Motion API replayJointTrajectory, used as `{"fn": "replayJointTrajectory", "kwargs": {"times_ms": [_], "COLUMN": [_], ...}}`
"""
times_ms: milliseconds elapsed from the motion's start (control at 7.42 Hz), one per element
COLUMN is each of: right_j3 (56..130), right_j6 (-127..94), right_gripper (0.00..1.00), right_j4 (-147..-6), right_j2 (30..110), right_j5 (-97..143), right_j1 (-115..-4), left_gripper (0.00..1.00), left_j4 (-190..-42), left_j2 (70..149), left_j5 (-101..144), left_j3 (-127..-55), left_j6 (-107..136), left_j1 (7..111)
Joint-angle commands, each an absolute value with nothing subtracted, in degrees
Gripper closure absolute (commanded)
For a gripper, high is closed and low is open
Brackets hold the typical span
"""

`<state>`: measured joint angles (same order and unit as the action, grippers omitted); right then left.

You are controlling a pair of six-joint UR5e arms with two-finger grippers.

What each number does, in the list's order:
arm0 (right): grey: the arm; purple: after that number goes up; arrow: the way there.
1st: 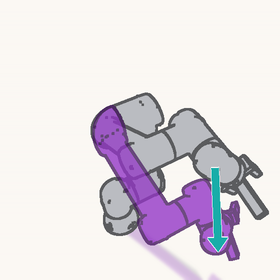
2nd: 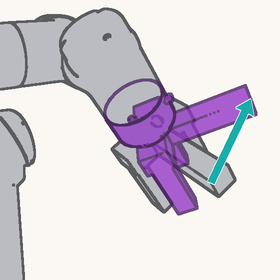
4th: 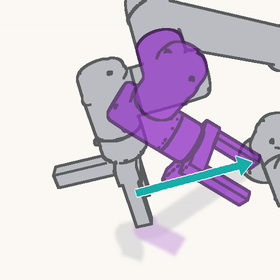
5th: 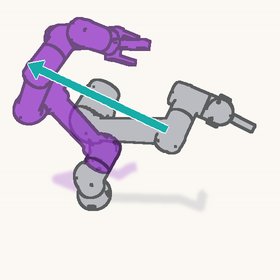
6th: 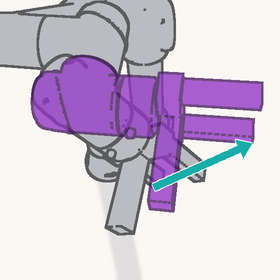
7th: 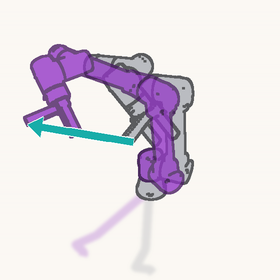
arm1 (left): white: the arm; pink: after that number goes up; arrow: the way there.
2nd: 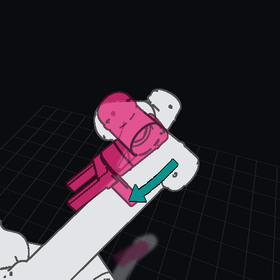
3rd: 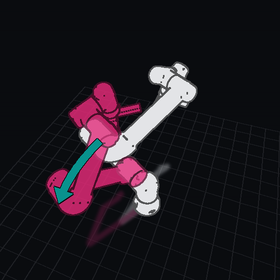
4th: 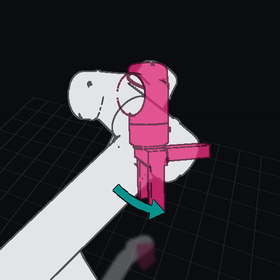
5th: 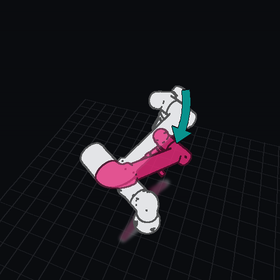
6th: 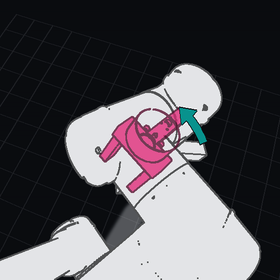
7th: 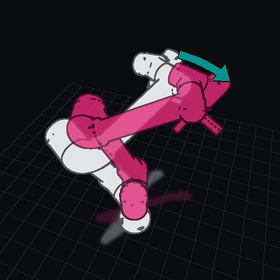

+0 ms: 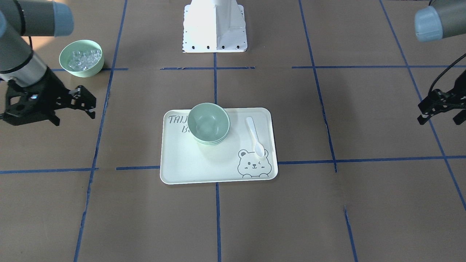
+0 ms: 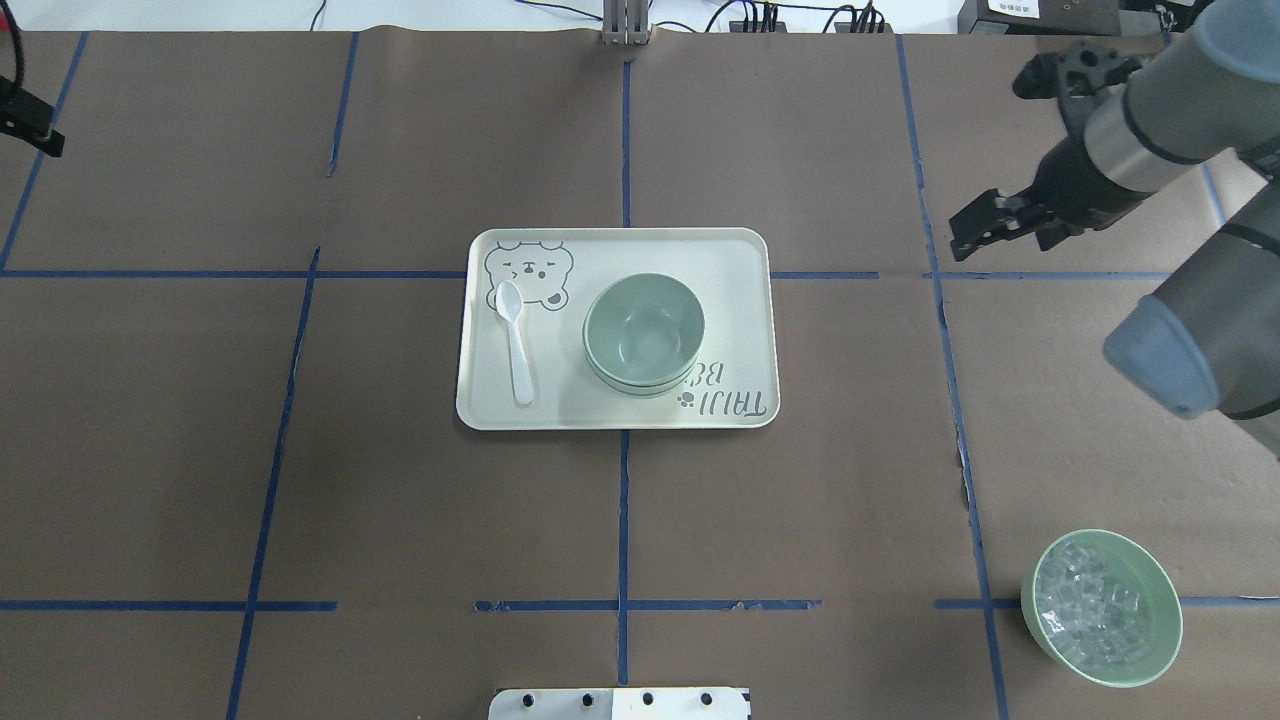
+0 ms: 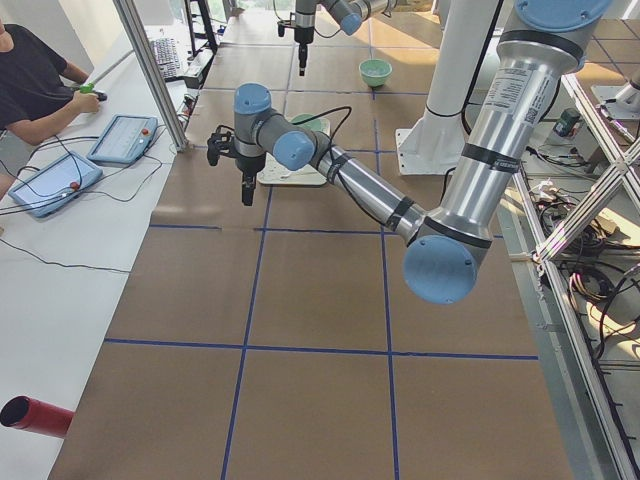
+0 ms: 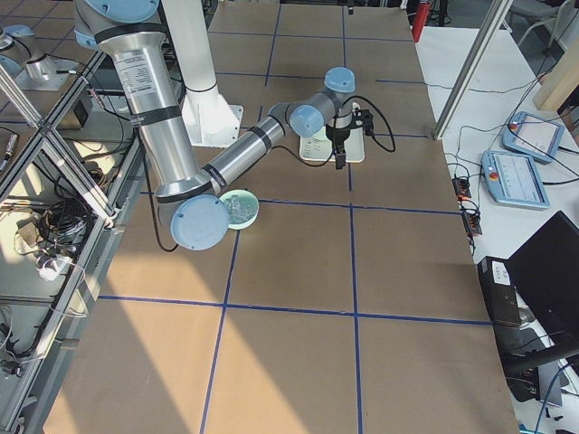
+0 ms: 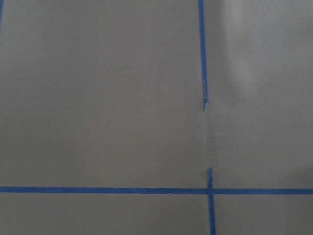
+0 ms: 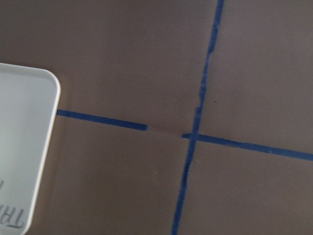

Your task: Stack green bowls together

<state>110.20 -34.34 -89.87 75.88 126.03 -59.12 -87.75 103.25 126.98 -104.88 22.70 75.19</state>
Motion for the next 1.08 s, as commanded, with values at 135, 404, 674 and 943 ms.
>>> {"fn": "replayJointTrajectory", "kwargs": {"times_ms": [135, 404, 674, 943], "right_j3": [105.50, 94.28, 88.16, 88.33], "right_j6": [-6.49, 9.95, 10.38, 10.37], "right_gripper": [0.00, 0.00, 0.00, 0.00], "right_j4": [-89.91, -89.91, -89.74, -89.65], "right_j2": [88.65, 89.64, 89.21, 89.39], "right_j5": [133.30, 137.36, 138.08, 139.64], "right_j1": [-76.15, -85.65, -87.63, -89.63], "left_gripper": [0.00, 0.00, 0.00, 0.00], "left_j4": [-85.43, -85.52, -85.96, -85.61], "left_j2": [95.73, 93.00, 90.71, 90.35], "left_j5": [128.40, 132.17, 133.68, 133.51], "left_j3": [-99.43, -94.76, -94.75, -94.66], "left_j6": [-0.73, -10.52, -10.63, -10.37], "left_j1": [84.61, 87.53, 87.71, 87.71]}}
